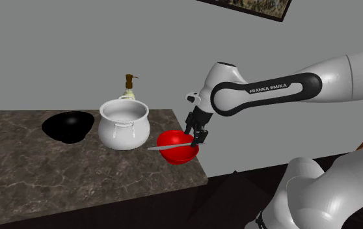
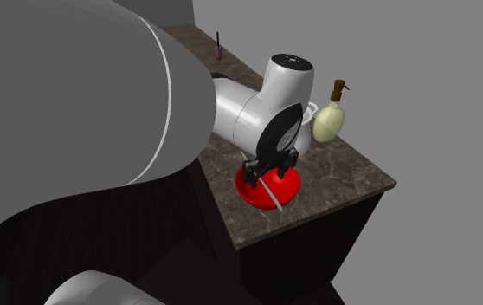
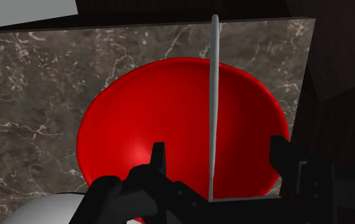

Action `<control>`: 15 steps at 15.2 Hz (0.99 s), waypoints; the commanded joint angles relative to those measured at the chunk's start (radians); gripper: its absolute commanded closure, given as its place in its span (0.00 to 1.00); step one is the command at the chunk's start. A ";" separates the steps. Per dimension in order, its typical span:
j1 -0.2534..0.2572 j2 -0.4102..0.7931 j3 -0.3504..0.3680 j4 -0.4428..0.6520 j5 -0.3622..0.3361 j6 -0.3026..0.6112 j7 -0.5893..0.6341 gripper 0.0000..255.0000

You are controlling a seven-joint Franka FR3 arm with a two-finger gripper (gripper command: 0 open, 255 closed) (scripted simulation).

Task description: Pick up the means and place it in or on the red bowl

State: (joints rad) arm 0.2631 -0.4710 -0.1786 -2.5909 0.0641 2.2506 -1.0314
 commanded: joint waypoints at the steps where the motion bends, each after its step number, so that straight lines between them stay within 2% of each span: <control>1: 0.000 0.000 0.000 0.000 0.000 0.000 0.000 0.00; 3: 0.000 0.000 0.000 0.000 0.000 0.000 0.000 0.00; 7: -0.013 -0.068 0.003 0.077 -0.016 -0.145 0.010 0.00; 15: -0.013 -0.068 0.003 0.077 -0.016 -0.145 0.010 0.00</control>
